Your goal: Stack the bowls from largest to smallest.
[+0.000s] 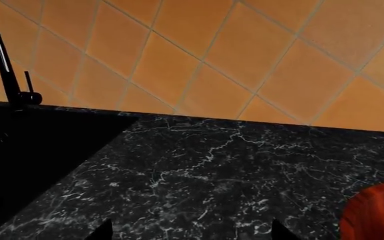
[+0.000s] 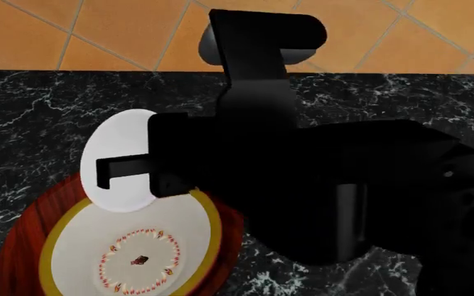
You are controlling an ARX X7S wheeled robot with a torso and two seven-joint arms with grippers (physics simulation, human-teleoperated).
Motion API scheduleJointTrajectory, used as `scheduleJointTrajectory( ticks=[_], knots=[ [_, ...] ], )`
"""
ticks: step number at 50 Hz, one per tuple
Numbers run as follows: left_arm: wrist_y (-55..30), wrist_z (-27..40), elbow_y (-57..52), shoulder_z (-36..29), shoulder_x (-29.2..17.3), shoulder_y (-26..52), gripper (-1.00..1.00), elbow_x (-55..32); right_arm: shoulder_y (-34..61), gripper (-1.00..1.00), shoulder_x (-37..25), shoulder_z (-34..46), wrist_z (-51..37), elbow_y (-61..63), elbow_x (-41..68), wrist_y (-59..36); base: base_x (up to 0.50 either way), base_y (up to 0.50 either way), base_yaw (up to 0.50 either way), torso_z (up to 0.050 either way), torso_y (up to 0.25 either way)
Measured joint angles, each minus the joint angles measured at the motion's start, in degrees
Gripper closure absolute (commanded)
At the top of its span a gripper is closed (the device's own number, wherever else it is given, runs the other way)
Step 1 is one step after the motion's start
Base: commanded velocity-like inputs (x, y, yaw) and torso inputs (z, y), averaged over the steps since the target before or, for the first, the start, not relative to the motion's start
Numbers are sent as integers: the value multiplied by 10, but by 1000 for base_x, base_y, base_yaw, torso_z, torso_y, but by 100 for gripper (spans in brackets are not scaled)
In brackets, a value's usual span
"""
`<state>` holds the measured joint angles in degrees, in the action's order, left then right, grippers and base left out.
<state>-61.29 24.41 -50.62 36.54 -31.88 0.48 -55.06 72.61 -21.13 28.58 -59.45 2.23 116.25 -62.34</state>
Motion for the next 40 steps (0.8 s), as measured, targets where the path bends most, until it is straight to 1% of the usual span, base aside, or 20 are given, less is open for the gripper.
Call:
scheduleJointTrajectory(
  ticks=[23,40],
  knots=[
    [8,2,7,13,-4,-8,-100,-6,-37,100,19,44,-1,8,-7,-3,0,0,0,0,0],
    [10,7,7,31,-8,-12,-100,-18,-72,100,24,63,23,12,-41,1,0,0,0,0,0]
  ],
)
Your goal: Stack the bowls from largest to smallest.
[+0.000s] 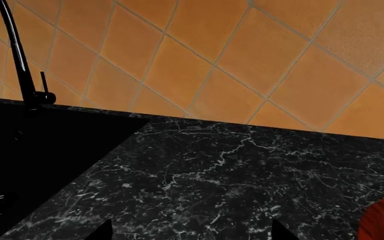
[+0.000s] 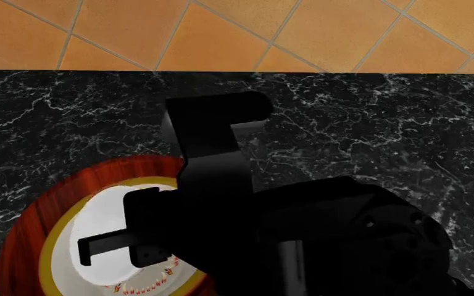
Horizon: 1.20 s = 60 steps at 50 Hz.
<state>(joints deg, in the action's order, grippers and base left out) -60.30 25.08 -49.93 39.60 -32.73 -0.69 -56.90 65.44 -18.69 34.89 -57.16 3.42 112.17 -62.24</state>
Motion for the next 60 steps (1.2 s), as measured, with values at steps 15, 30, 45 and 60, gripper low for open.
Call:
scheduleJointTrajectory(
  ticks=[15,30,45,60],
  knots=[
    [-1,7,-4,12,-5,-1,-100,-14,-18,100,4,16,20,4,-32,2,0,0,0,0,0],
    [1,11,-7,16,-8,-3,-100,-21,-21,-100,2,23,22,10,-40,4,0,0,0,0,0],
    [4,15,-7,10,-11,-3,-100,-23,-15,-100,-1,24,20,17,-41,8,0,0,0,0,0],
    [6,20,-7,10,-13,-4,-100,-28,6,-100,-12,10,12,44,-38,18,0,0,0,0,0]
  ],
)
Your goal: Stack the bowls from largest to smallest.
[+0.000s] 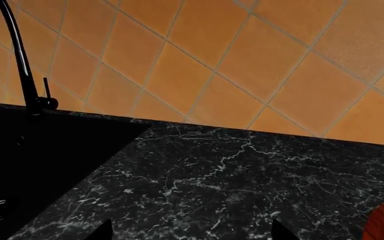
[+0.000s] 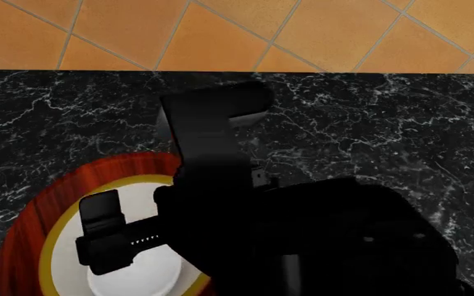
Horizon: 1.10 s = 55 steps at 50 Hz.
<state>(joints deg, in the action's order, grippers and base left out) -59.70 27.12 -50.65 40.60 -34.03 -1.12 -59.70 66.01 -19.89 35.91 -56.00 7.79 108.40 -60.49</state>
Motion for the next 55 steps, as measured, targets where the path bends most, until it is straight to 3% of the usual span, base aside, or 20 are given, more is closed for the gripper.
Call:
scheduleJointTrajectory(
  ticks=[13,20,36,55],
  knots=[
    [2,5,1,-12,-2,4,-100,1,24,-100,-49,-44,-8,47,3,12,0,0,0,0,0],
    [-20,32,2,-38,-16,45,-100,-21,10,-100,-98,-83,-15,109,2,25,0,0,0,0,0],
    [-115,171,69,-147,-99,263,-100,-237,-73,-100,-268,-216,10,207,4,50,0,0,0,0,0],
    [-143,249,121,-129,-205,293,-100,-418,-267,-100,-434,-468,72,267,3,66,0,0,0,0,0]
  ],
)
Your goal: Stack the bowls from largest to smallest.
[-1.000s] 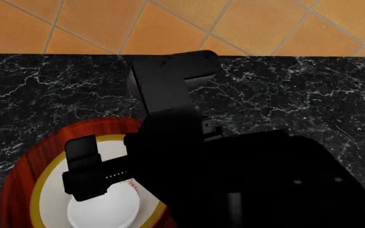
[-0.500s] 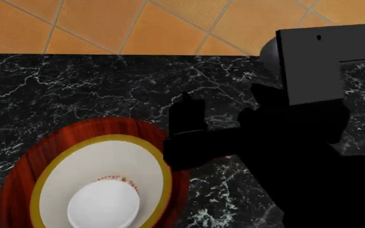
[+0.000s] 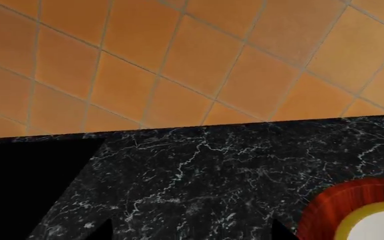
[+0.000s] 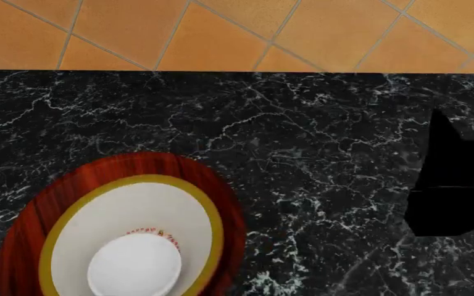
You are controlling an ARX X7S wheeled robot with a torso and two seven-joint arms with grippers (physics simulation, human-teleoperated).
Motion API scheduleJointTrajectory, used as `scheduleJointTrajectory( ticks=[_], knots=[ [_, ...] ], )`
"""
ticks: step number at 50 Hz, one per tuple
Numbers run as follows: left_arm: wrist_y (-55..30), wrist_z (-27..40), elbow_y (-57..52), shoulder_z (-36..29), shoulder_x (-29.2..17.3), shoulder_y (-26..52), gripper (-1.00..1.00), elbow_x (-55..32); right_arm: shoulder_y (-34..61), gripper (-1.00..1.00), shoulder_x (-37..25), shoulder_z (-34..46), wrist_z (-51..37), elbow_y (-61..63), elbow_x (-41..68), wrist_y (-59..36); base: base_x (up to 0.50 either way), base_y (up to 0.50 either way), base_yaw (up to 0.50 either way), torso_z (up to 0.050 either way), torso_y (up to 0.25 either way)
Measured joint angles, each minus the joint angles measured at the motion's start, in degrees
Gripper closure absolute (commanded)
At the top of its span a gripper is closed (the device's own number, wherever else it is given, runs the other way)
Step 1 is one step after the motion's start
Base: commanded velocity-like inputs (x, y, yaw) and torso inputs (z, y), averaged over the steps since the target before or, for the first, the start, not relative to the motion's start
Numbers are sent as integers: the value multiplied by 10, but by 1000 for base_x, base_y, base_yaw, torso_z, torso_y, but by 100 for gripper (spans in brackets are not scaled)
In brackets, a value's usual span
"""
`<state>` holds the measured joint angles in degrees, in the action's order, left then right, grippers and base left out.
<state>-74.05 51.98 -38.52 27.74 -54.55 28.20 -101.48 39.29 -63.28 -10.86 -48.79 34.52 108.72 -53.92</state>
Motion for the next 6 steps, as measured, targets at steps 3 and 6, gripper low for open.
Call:
scheduleJointTrajectory(
  ticks=[3,6],
  knots=[
    [0,5,9,5,-13,0,-100,-17,-24,-100,-12,-36,8,-1,-1,-5,0,0,0,0,0],
    [1,9,19,3,-30,6,-100,-33,-42,-100,-24,-65,15,-3,0,-9,0,0,0,0,0]
  ],
)
